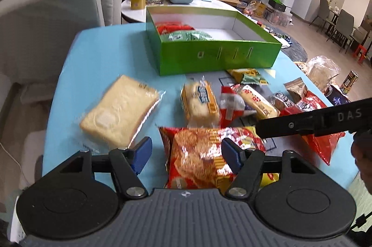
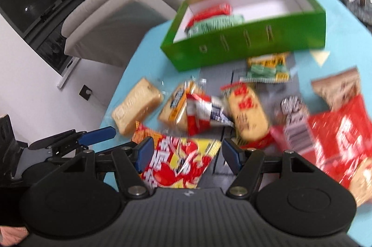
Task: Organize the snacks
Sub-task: 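Close both grippers on the crayfish chip bag and lift it, then lower the crayfish chip bag into the box and open both grippers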
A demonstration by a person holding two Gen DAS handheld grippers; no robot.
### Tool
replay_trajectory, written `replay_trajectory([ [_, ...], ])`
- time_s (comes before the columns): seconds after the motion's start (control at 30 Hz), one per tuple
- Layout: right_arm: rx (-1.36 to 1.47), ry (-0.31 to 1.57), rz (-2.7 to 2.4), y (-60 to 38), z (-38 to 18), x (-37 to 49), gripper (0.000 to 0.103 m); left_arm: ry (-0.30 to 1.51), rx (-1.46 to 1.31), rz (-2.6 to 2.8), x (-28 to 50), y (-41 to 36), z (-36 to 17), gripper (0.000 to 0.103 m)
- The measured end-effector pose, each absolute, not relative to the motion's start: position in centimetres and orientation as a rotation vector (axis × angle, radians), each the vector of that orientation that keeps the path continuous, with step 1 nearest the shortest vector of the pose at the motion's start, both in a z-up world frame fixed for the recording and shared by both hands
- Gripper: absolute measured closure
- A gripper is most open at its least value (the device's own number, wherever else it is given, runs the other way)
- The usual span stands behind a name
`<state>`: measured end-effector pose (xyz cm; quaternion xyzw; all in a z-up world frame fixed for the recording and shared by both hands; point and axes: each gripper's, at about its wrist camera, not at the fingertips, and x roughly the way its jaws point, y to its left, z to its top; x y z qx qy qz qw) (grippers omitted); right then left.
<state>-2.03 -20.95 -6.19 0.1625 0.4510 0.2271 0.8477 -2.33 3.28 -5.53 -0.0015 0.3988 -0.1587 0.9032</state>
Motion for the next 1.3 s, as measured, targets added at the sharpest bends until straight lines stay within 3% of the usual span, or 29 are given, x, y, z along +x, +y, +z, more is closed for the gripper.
replay_trajectory([
  [0.63,0.387,1.064,0.459,-19.6,-8.4,-1.8,0.038,0.888,-0.003,-0.381,-2.9,3.0,-7.3,0.041],
  [0.87,0.378,1.077,0.468,-18.9,-8.9,-1.5,0.039,0.881,0.037,-0.397,-3.3,2.3,-7.4,0.048],
  [0.97,0.364,1.051,0.512,-18.9,-8.4,-1.9,0.048,0.866,0.039,-0.395,-3.6,2.3,-6.7,0.049],
  [1.3,0.296,0.792,0.53,-21.6,-1.1,-1.9,0.048,0.668,0.068,-0.42,-1.5,-0.5,-0.4,0.049],
])
